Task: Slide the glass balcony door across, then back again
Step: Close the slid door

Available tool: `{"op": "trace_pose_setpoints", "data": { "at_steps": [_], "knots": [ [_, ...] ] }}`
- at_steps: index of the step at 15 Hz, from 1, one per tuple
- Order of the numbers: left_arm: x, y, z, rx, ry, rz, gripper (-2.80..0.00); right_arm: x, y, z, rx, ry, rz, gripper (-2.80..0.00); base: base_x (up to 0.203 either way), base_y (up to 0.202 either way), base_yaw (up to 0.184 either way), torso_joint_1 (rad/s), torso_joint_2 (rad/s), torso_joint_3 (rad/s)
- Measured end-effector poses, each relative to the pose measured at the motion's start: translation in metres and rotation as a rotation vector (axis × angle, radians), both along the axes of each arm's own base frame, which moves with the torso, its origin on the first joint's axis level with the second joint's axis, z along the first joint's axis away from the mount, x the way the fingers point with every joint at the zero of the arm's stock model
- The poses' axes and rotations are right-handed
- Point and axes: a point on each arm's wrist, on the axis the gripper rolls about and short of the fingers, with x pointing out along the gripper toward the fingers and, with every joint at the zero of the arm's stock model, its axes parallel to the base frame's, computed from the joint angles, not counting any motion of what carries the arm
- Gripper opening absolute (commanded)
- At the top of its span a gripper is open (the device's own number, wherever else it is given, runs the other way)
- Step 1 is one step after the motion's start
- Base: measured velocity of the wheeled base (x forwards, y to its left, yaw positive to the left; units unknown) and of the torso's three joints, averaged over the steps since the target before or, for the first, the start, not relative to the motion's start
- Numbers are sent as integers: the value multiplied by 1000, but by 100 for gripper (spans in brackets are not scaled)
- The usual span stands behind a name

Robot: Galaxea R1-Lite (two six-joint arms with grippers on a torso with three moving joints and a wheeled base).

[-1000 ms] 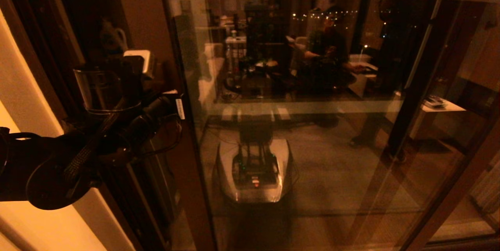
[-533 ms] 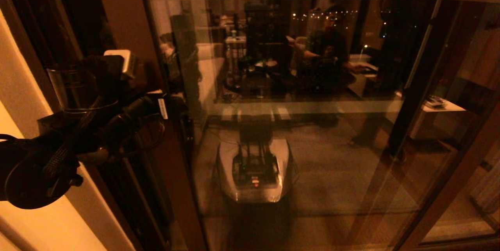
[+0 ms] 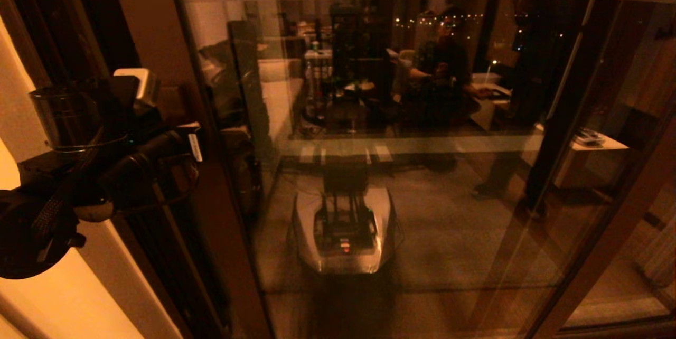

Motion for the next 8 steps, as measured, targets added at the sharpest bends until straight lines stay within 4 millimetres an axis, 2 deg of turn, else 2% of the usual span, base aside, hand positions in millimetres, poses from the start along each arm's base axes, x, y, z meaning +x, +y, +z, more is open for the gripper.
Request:
{"op": "trace_pose_setpoints", "data": {
  "at_steps": [3, 8],
  "knots": [
    [1, 11, 0, 2, -1, 30, -280, 0, 0, 0, 0, 0, 0, -280, 0, 0, 0, 0, 0, 0],
    [2, 17, 2, 2, -10, 60, -280, 0, 0, 0, 0, 0, 0, -280, 0, 0, 0, 0, 0, 0]
  ]
}}
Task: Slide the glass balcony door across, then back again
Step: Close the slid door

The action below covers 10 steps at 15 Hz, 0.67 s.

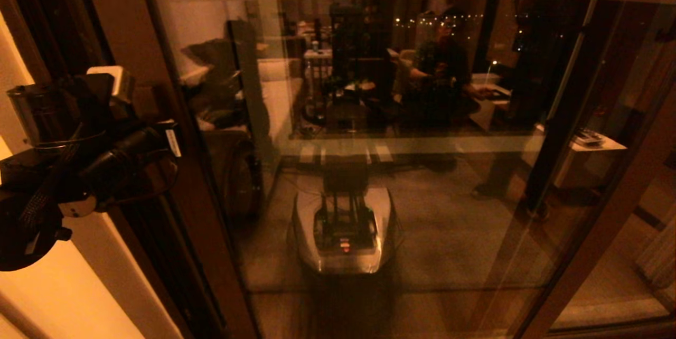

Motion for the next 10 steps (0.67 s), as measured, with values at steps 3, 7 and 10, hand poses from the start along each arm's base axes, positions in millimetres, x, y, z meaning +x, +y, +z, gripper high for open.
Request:
{"op": "trace_pose_setpoints", "data": {
  "at_steps": [3, 7, 10],
  "knots": [
    [1, 9, -1, 0, 3, -10, -280, 0, 0, 0, 0, 0, 0, -280, 0, 0, 0, 0, 0, 0],
    [4, 29, -4, 10, 15, 13, -280, 0, 0, 0, 0, 0, 0, -280, 0, 0, 0, 0, 0, 0],
    [6, 43, -6, 21, 24, 21, -280, 0, 0, 0, 0, 0, 0, -280, 0, 0, 0, 0, 0, 0]
  ]
}}
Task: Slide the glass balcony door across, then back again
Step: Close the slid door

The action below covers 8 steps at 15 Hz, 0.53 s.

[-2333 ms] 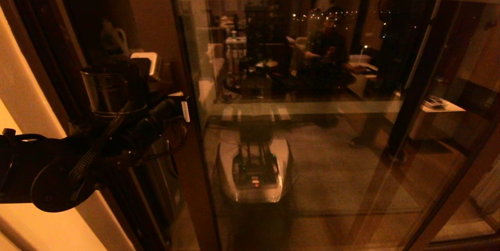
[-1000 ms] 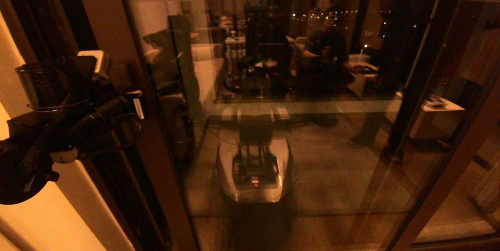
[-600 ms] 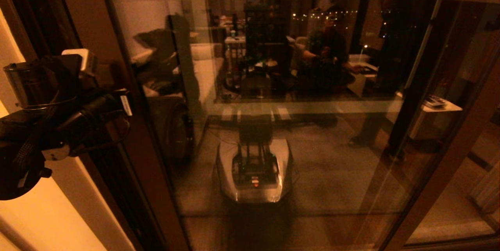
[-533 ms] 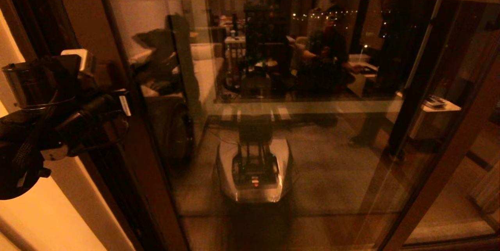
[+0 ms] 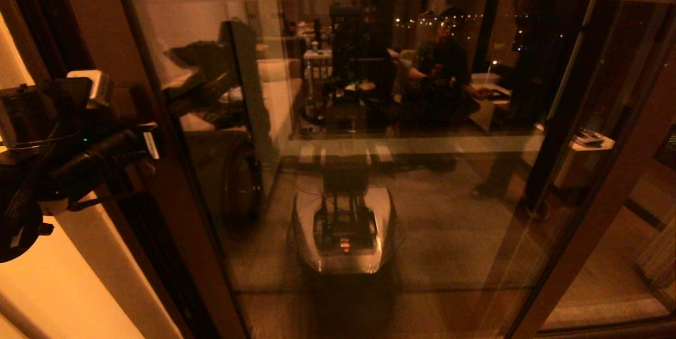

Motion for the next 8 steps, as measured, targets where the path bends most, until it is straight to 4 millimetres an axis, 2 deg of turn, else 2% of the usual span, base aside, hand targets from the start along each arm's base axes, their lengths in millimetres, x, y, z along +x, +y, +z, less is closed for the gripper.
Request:
{"op": "trace_pose_setpoints", "data": {
  "at_steps": [8],
  "knots": [
    [4, 29, -3, 18, -5, 52, -280, 0, 0, 0, 0, 0, 0, -280, 0, 0, 0, 0, 0, 0]
  ]
}}
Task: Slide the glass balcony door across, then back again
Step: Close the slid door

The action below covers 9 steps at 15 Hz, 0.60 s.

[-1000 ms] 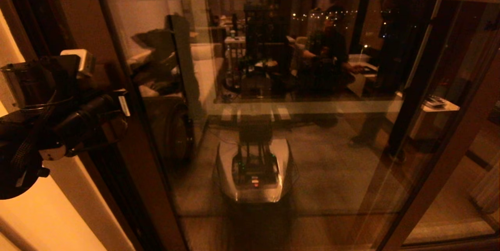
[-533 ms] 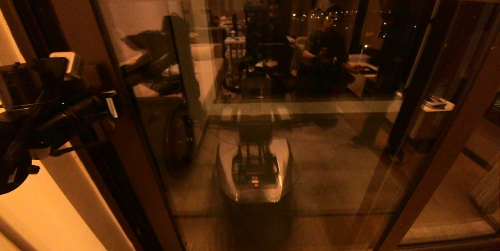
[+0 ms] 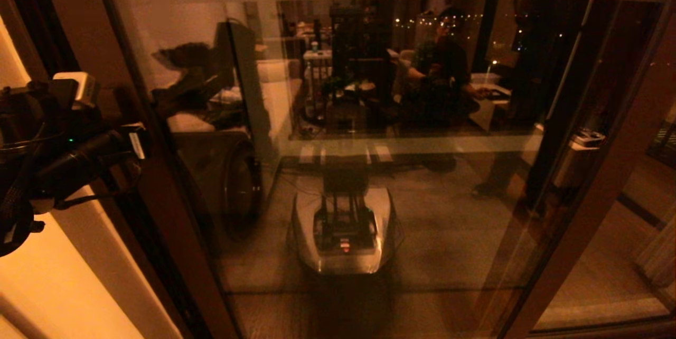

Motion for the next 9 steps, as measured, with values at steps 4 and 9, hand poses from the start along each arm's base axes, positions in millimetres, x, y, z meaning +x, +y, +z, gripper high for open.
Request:
{"op": "trace_pose_setpoints", "data": {
  "at_steps": [4, 9],
  "knots": [
    [1, 3, -1, 0, 2, 22, -280, 0, 0, 0, 0, 0, 1, -280, 0, 0, 0, 0, 0, 0],
    [0, 5, -1, 0, 4, 20, -280, 0, 0, 0, 0, 0, 1, -280, 0, 0, 0, 0, 0, 0]
  ]
}}
